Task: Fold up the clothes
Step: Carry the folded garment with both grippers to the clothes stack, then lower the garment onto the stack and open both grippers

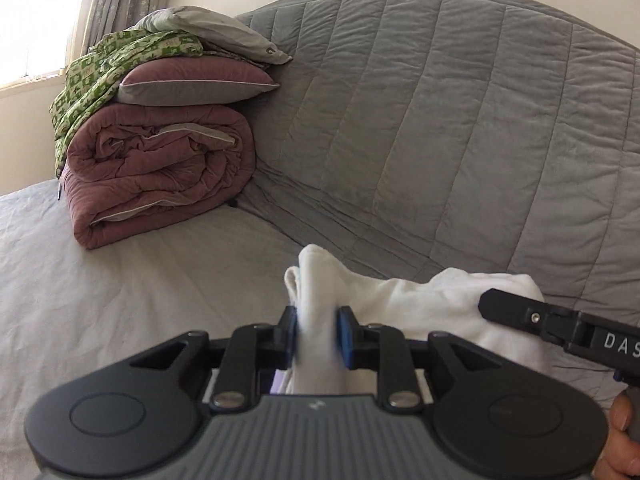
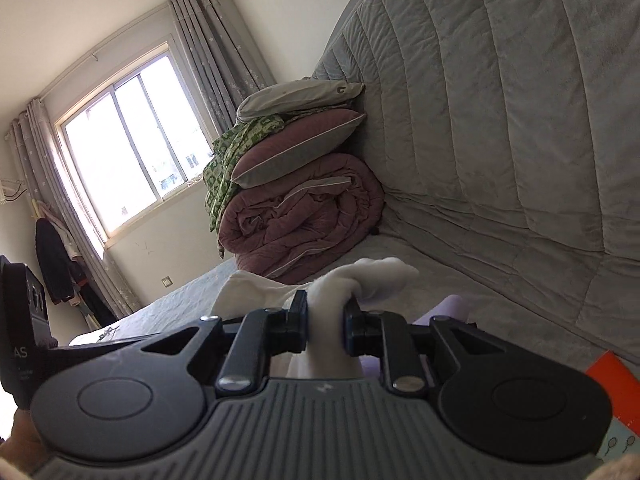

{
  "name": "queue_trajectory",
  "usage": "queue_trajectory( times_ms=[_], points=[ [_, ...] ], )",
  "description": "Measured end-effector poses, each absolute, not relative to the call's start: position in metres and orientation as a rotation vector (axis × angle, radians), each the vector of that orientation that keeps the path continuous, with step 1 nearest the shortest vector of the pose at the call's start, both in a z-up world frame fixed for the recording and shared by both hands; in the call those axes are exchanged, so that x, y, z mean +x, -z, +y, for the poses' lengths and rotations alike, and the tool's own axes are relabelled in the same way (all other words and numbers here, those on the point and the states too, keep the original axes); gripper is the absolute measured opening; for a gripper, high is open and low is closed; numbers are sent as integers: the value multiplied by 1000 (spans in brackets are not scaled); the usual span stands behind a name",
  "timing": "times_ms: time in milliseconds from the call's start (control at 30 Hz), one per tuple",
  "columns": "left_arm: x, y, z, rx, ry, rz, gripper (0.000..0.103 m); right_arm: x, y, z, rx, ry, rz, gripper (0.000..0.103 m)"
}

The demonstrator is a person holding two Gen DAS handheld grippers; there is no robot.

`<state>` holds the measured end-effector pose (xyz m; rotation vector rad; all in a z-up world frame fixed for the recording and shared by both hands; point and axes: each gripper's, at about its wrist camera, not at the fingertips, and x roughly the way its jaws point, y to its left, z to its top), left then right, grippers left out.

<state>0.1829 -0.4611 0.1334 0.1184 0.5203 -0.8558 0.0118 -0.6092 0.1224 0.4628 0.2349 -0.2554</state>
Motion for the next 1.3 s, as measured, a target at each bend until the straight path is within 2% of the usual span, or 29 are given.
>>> queue_trajectory(
  times_ms=[100, 233, 433, 700, 967, 1167, 1300],
  points=[
    [180, -122, -459, 149, 828, 476, 26, 10, -106, -611, 399, 301, 230, 25],
    [177, -114, -445, 151, 792, 402, 37, 4, -95, -605, 310, 332, 205, 31],
    [166, -113, -430, 129, 704, 311, 37, -3, -96, -597, 193, 391, 146, 38],
    [156, -123, -420, 108, 666, 333, 37, -14, -112, -592, 185, 395, 155, 39],
    [123, -128, -397, 112, 660, 372, 39, -39, -128, -568, 210, 399, 160, 45],
    [92, -131, -369, 69, 656, 427, 43, -59, -134, -543, 270, 420, 166, 53],
    [73, -135, -350, 47, 643, 463, 49, -73, -138, -527, 310, 434, 169, 54]
  ],
)
